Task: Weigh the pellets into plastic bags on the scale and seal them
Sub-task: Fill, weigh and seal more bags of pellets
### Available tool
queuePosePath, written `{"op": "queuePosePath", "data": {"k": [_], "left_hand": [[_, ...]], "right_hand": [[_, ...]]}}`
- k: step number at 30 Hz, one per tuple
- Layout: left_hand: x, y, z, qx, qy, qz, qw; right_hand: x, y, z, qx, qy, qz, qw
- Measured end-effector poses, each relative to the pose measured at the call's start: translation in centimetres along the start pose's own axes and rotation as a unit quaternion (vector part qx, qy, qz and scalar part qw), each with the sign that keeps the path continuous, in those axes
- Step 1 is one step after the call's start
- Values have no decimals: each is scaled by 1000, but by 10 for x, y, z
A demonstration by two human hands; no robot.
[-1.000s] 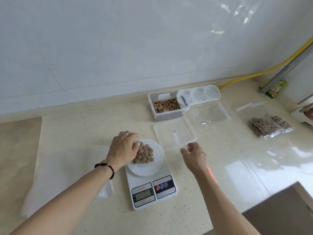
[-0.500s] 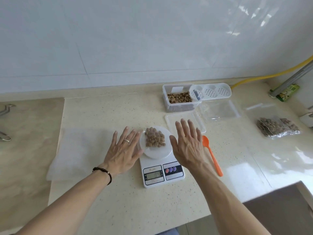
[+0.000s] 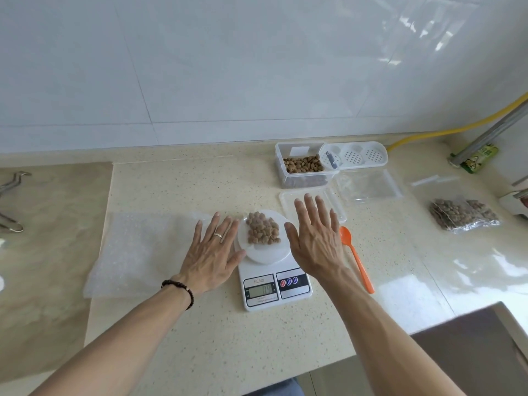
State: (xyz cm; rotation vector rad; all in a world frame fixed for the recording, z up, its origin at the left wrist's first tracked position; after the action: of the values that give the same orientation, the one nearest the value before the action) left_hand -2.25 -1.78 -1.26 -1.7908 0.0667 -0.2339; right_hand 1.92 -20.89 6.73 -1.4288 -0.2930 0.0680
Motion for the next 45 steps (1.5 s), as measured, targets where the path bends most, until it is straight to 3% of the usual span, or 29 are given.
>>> {"op": "queuePosePath", "data": {"k": [8,13,20,24,26,32,36,40,42,45], "left_hand": [[31,-8,-16,2,28,5,1000],[66,-11,-42,-5,70,4,998],[118,12,-87,-20,69,75,995],[131,25,-104,-57,45,145,987],[137,24,-108,-84,37,152,984],[166,-30,-98,-262,-53,61,962],[171,-81,-82,-351,-95,-24,931],[167,-119,-83,-427,-107,-38,897],[166,-134,-83,-462,-115,-41,878],[161,-152,-91,-482,-97,-25,870]], "right_hand": [[1,-6,-26,25,53,9,998],[-10,-2,-70,106,193,-7,975],[-49,38,-115,346,457,51,818],[-51,55,-107,466,504,71,723],[-46,53,-100,502,507,70,697],[-14,28,-89,545,456,35,702],[9,4,-75,608,419,16,674],[23,-26,-65,651,380,-5,657],[30,-41,-63,652,352,-13,672],[37,-66,-66,613,314,-55,723]]}}
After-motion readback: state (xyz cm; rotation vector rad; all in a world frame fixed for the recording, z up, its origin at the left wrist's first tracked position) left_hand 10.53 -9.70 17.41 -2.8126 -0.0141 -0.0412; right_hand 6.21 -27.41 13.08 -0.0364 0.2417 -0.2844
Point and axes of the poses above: each hand's wrist, its own x-axis towards the middle knuckle, its own y-axis out of the palm, z = x × y, the point moved 9 cm from there along x, towards the middle knuckle, and after that the axes turned 10 degrees about -z, right-handed, at the moved point
